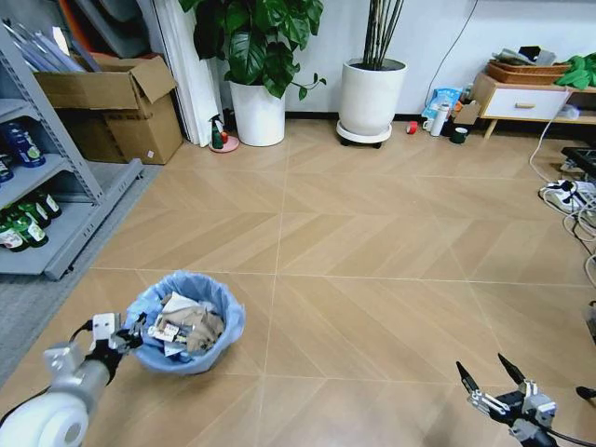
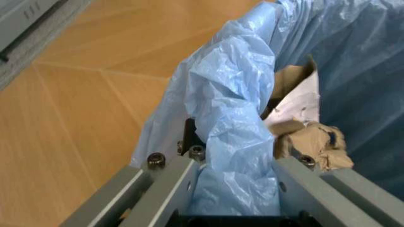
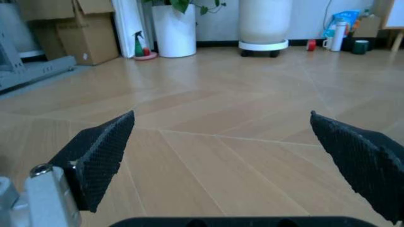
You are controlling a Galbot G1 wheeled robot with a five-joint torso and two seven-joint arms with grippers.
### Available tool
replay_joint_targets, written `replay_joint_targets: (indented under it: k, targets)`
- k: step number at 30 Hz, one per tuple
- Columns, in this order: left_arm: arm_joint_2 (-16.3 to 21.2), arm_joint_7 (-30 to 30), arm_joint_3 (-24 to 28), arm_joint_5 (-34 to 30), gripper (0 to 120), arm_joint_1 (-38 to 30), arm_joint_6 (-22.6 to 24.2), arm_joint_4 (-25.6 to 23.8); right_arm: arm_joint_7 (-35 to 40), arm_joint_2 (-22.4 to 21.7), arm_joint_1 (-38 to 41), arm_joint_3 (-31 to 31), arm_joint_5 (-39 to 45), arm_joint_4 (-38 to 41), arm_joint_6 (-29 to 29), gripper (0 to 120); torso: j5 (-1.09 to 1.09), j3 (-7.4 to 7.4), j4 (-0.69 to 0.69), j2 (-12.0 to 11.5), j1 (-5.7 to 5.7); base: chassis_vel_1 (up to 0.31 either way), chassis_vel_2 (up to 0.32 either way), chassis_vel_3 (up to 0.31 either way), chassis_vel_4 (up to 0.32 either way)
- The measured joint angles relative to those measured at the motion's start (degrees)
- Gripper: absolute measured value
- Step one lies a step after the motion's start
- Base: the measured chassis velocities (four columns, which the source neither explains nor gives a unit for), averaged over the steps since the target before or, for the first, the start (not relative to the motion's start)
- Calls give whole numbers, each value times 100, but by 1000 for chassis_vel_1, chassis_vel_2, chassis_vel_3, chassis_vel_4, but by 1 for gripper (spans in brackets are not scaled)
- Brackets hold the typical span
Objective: Pick up the trash bin and place the garbage on the floor into it.
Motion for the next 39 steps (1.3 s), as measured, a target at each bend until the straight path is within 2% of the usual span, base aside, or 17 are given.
replay_joint_targets:
  k: [12,24,26,28,29,31,33,35,38,39]
  targets:
    - [62,109,724,-45,1,-726,-32,972,-44,216,-155,131,-77,56,-4,100,-2,0,-5,0,0,0,0,0,0]
    - [57,64,1084,-96,2,-1210,-25,1282,-24,192,-129,158,-72,43,-2,100,0,-1,-4,0,0,0,0,0,0]
    - [50,56,1101,-96,5,-1234,-21,1300,35,188,-118,151,-74,42,-1,100,-1,-1,-5,0,0,0,0,0,0]
    - [20,18,1118,-65,17,-1272,-20,1331,341,169,-91,153,-193,76,-47,100,1,-1,-5,0,0,0,0,0,0]
    - [20,18,1118,-65,17,-1272,-20,1331,341,169,-91,153,-193,76,-47,100,1,-1,-5,0,0,0,0,0,0]
    - [0,-27,1117,-2,26,-1253,-35,1331,551,134,-85,178,-347,120,-129,100,-2,-1,-4,0,0,0,0,0,0]
    - [-16,-121,1100,214,36,-1204,-149,1318,656,83,-73,187,-451,130,-155,100,-1,-1,-4,0,0,0,0,0,0]
    - [-16,-160,1092,314,40,-1181,-257,1317,697,60,-64,186,-477,130,-150,100,0,-1,-4,0,0,0,0,0,0]
    - [-13,-275,1017,392,54,-1103,-405,1277,803,5,-40,151,-481,155,-141,100,-1,-1,-5,0,0,0,0,0,0]
    - [-13,-275,1017,392,54,-1103,-405,1277,803,5,-40,151,-481,155,-141,100,-1,-1,-5,0,0,0,0,0,0]
